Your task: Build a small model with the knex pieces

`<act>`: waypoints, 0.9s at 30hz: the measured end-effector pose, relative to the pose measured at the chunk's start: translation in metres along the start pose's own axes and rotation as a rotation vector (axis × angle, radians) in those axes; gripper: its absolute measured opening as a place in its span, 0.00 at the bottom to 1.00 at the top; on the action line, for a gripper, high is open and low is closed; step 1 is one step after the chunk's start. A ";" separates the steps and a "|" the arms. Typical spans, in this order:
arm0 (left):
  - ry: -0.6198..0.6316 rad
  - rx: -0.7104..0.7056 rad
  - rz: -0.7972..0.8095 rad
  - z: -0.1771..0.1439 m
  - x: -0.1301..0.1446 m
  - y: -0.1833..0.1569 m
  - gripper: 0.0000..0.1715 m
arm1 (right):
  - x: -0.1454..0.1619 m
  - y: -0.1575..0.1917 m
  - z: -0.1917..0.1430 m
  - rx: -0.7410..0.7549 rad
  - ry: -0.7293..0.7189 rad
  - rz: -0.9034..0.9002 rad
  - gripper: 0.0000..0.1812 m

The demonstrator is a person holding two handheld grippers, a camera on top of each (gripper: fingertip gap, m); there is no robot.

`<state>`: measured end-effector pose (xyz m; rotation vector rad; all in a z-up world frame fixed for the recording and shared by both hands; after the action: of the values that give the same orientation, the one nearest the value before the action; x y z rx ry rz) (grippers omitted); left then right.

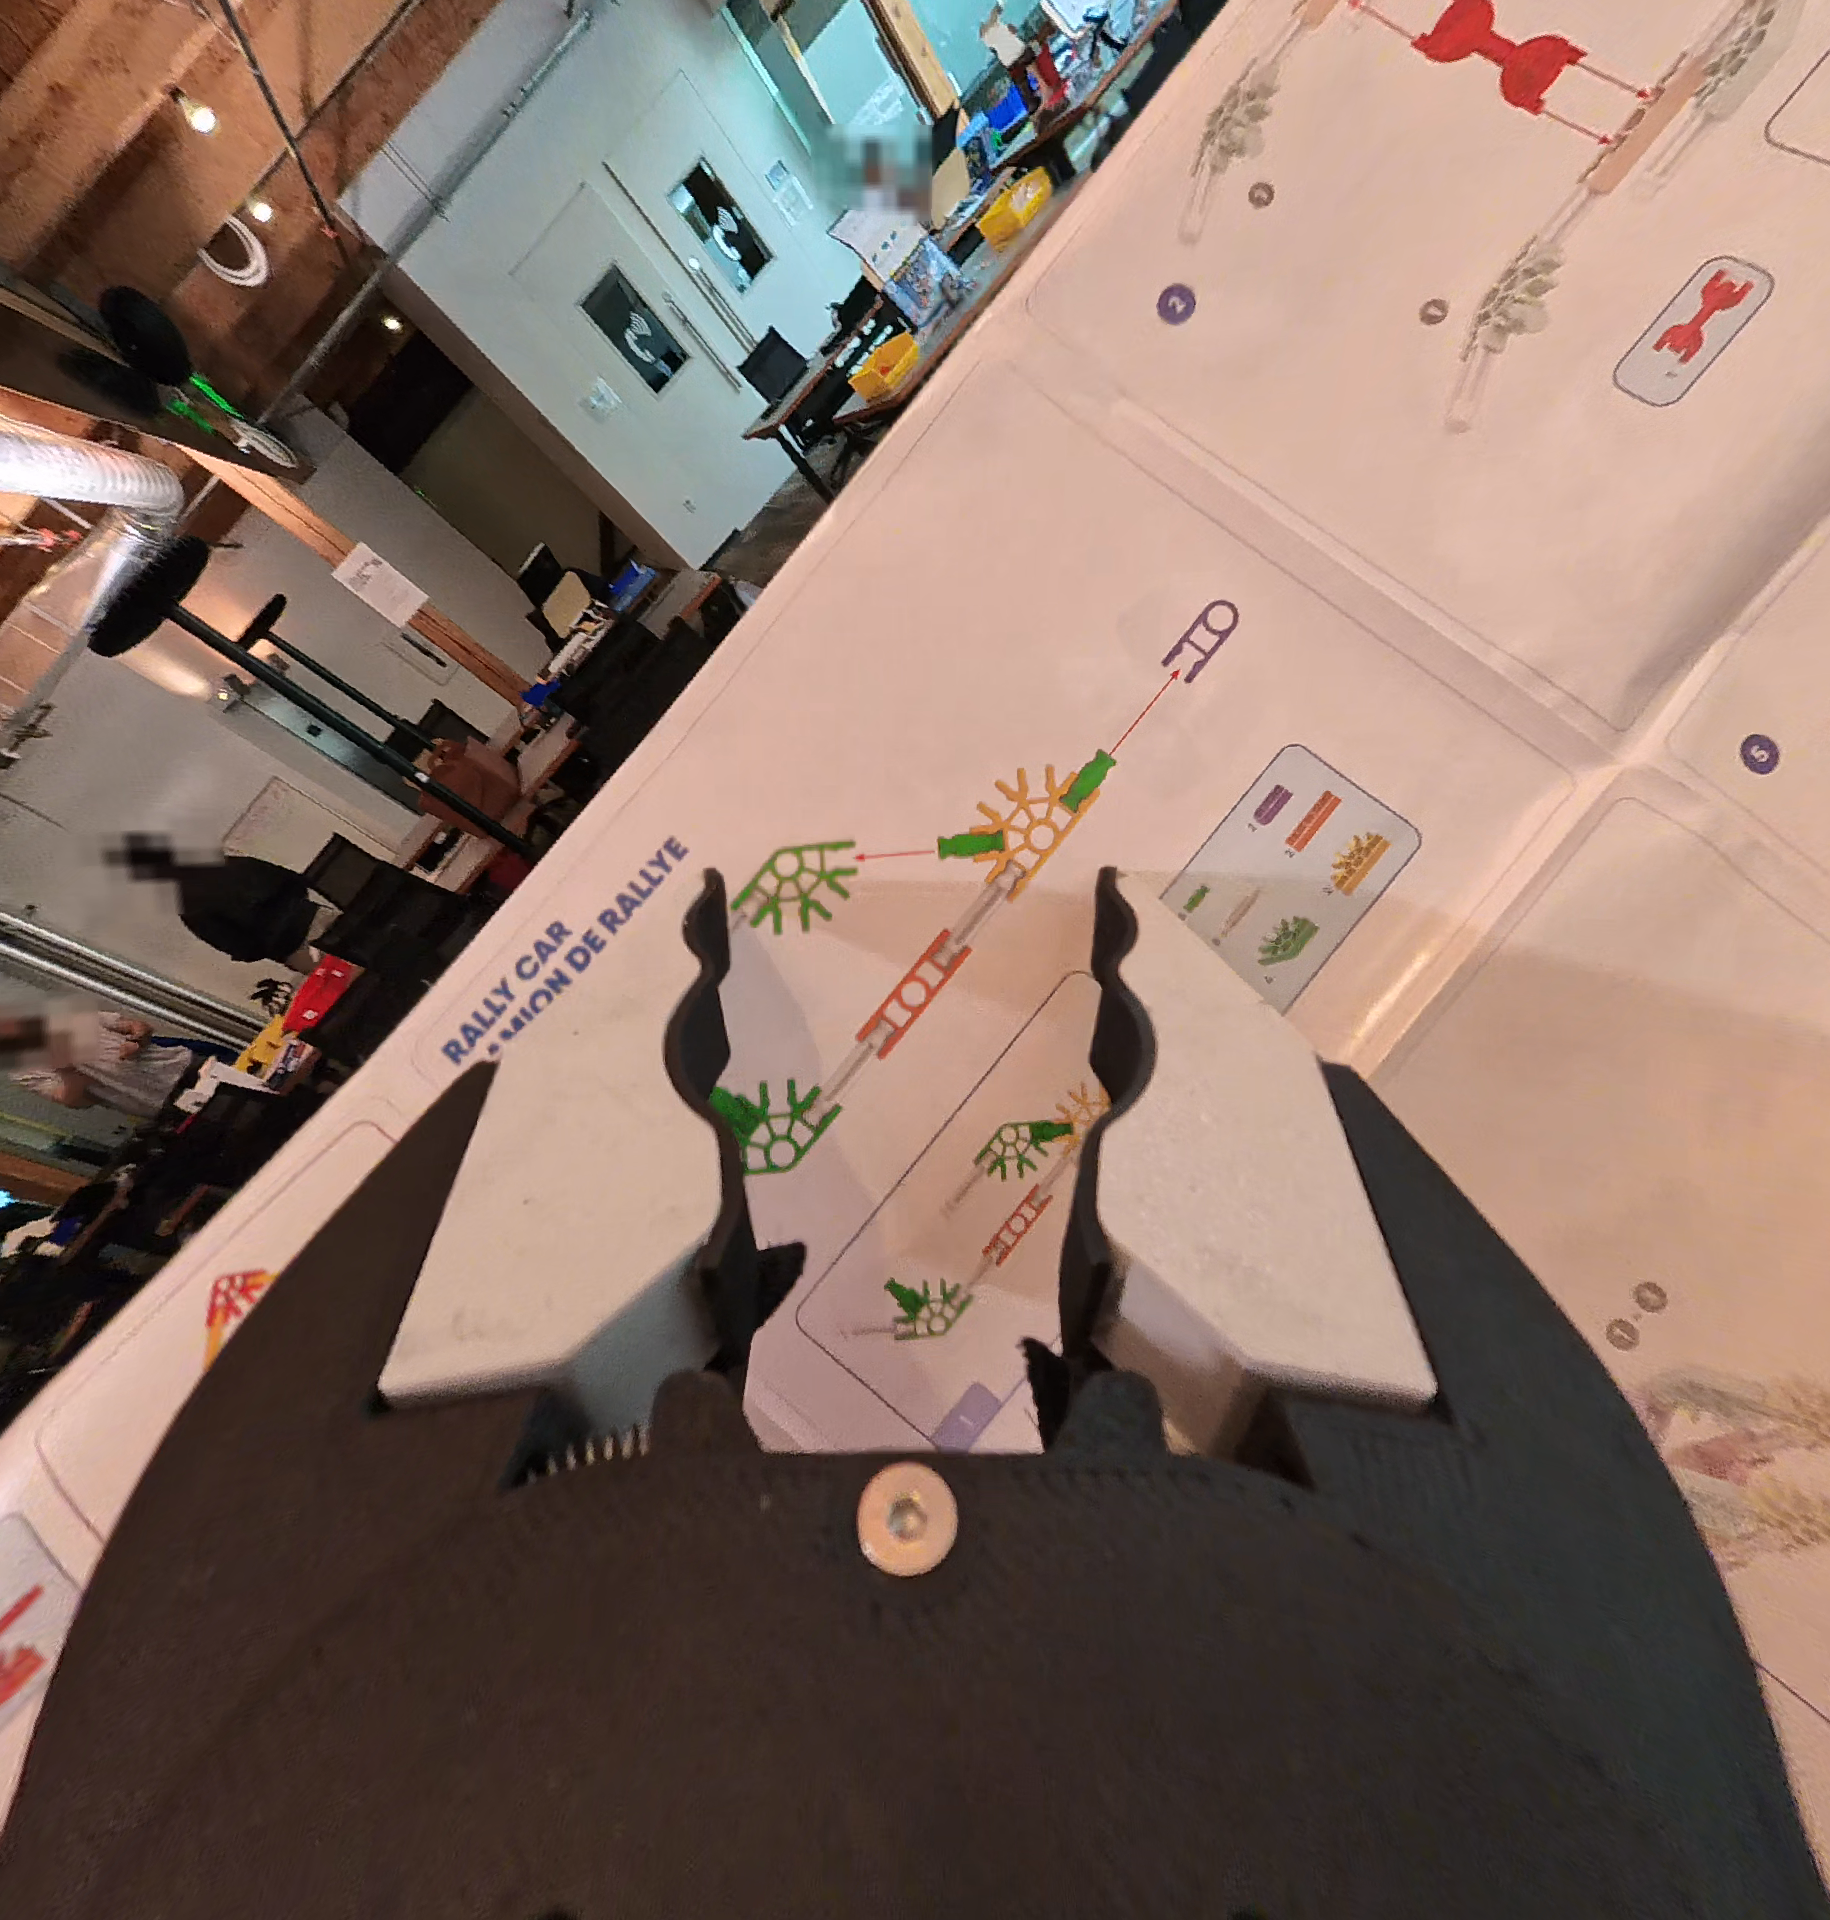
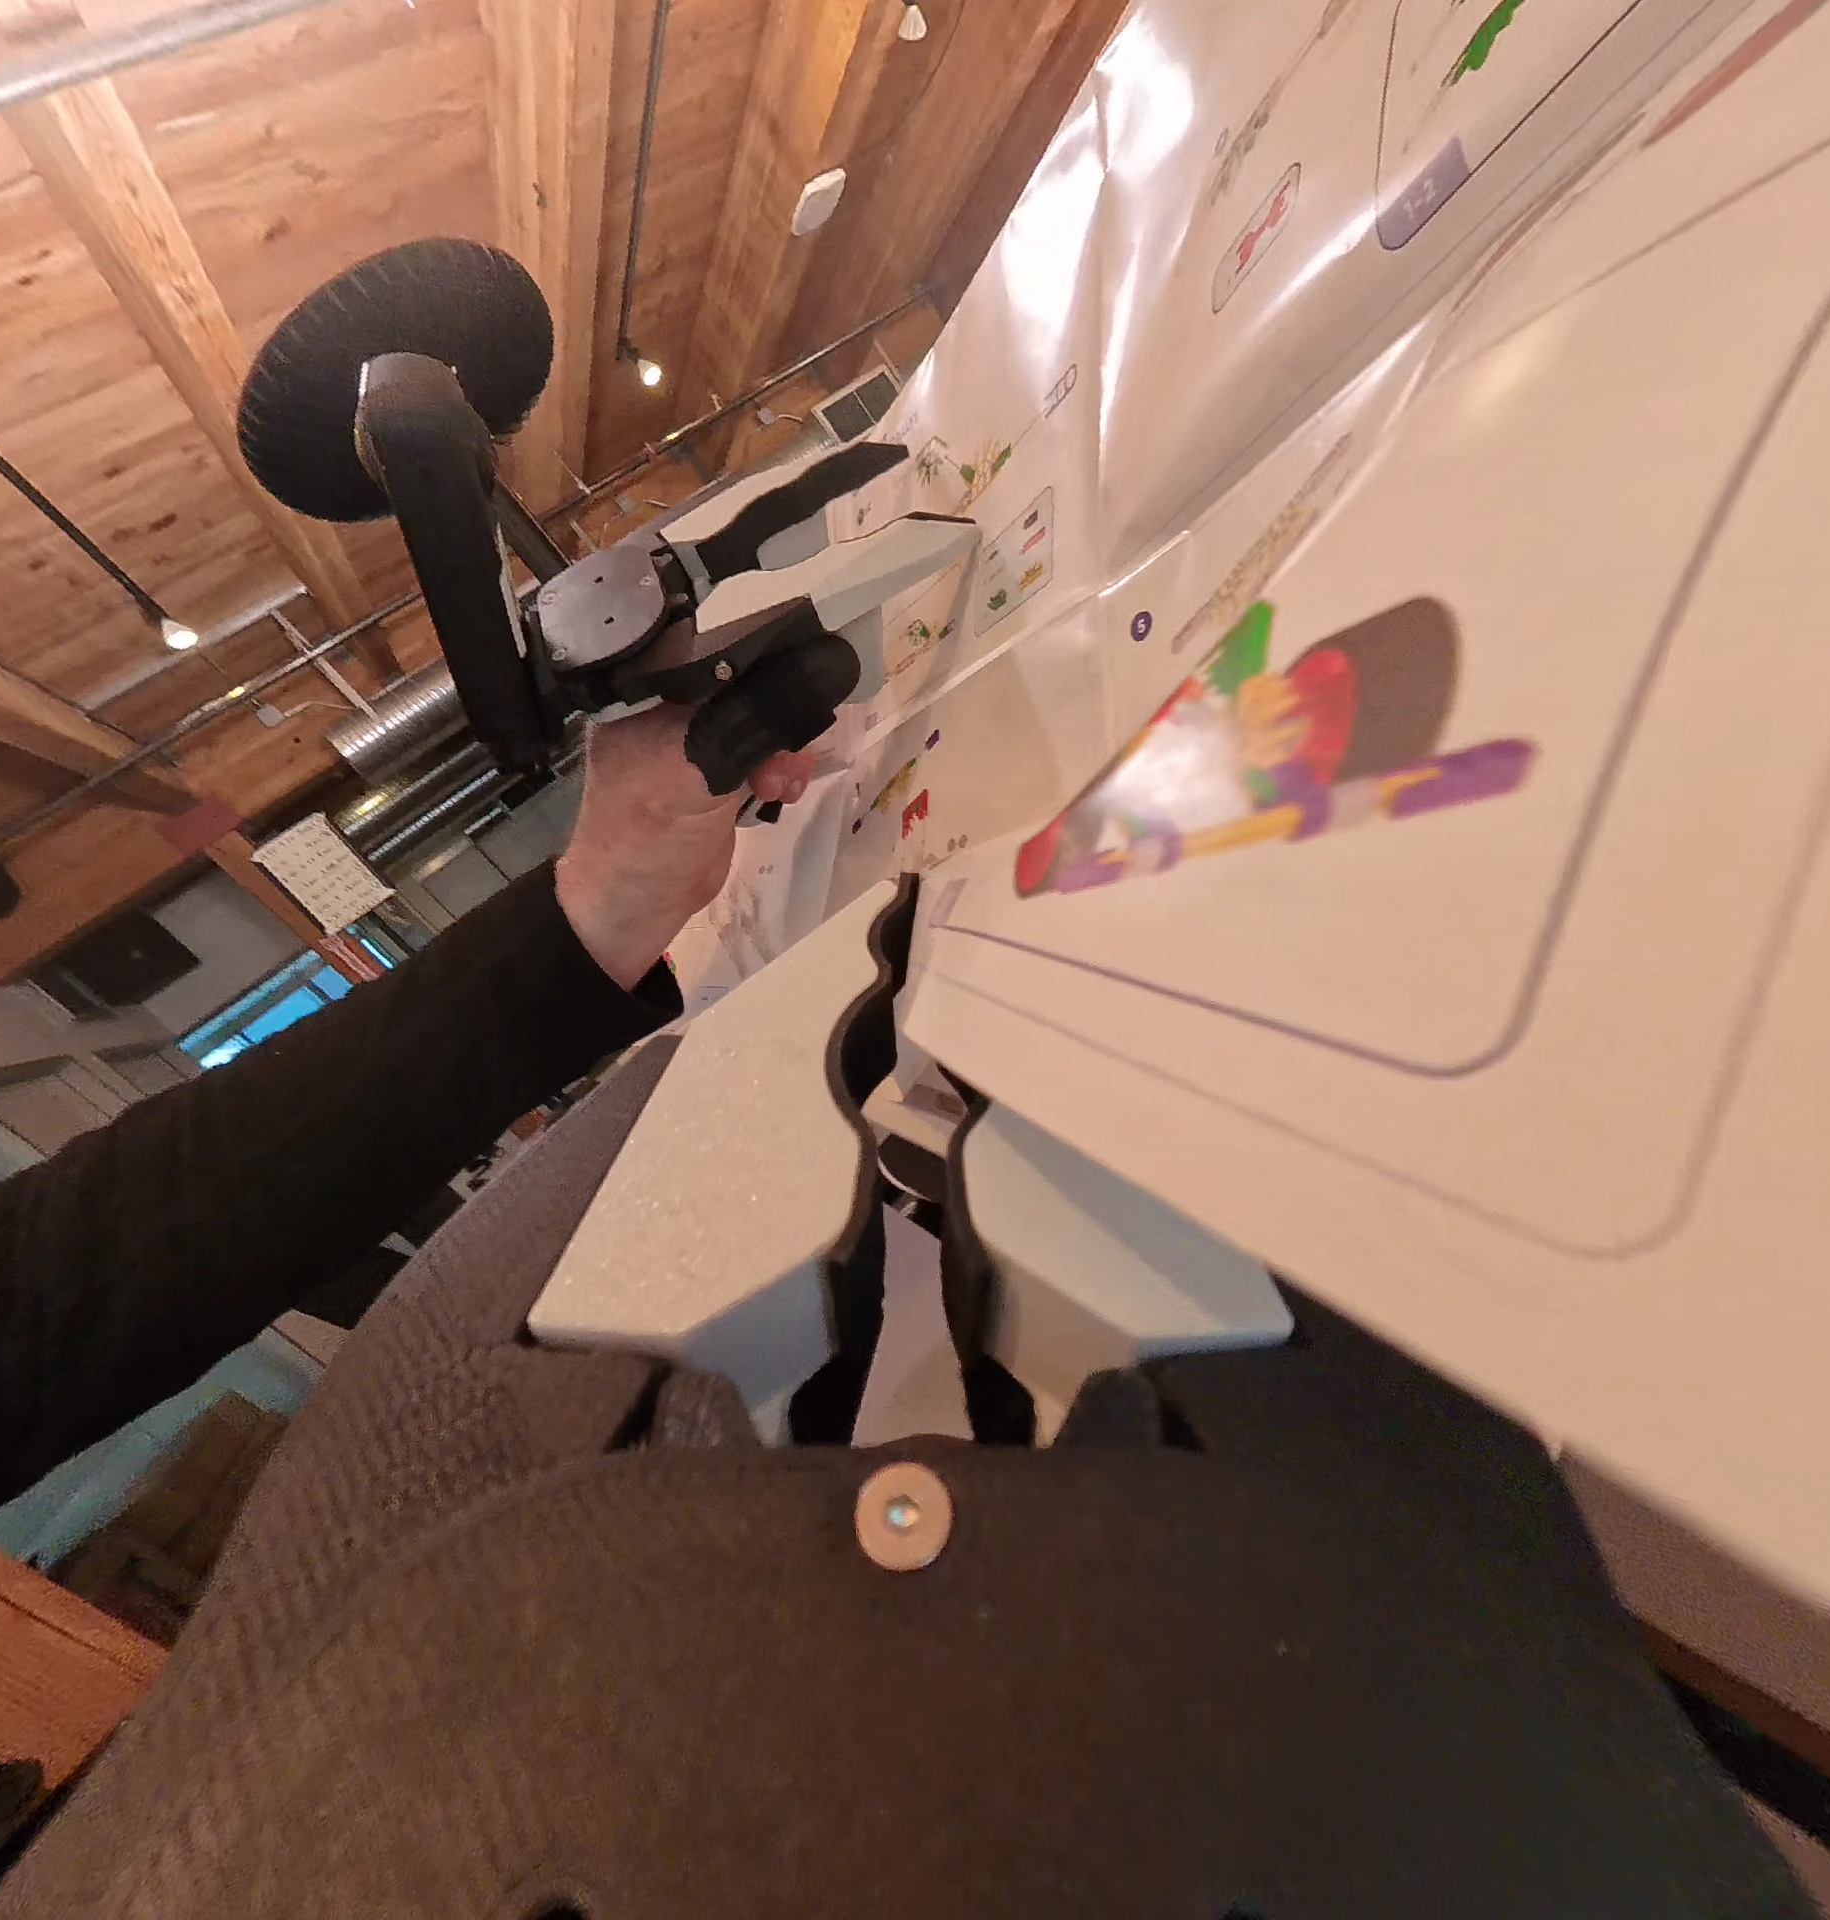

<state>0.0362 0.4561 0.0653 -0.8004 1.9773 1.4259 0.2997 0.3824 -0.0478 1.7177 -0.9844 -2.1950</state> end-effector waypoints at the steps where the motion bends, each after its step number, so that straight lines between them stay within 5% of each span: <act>1: -0.003 -0.016 0.008 0.002 -0.004 0.004 0.40 | -0.003 -0.003 0.001 0.025 0.009 -0.024 0.00; 5: -0.011 -0.027 0.024 0.013 -0.015 0.013 0.39 | -0.004 -0.018 -0.002 0.163 0.095 -0.076 0.01; 7: -0.021 -0.028 0.040 0.017 -0.016 0.013 0.38 | 0.003 -0.019 -0.005 0.219 0.120 -0.092 0.09; 12: -0.050 -0.019 0.061 0.018 -0.015 0.008 0.32 | 0.025 -0.015 0.007 0.240 0.231 -0.155 0.13; 16: -0.074 0.001 0.024 0.018 -0.013 0.008 0.31 | 0.026 -0.017 0.019 0.244 0.249 -0.183 0.05; 27: -0.118 -0.002 0.022 0.018 -0.006 0.002 0.29 | 0.056 -0.028 0.000 0.179 -0.141 0.108 0.00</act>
<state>0.0406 0.4748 0.0665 -0.6813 1.9013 1.4535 0.2889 0.3744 -0.1091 1.5548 -1.3114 -2.2431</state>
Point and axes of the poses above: each gripper's, where its closed fingertips meet, z out along the fingers, x out of its underside, y = z × x across the jaws, the point moved 10 cm from there along -z, back along the fingers, and after that the axes turned 5 degrees about y, right-handed, at the moved point
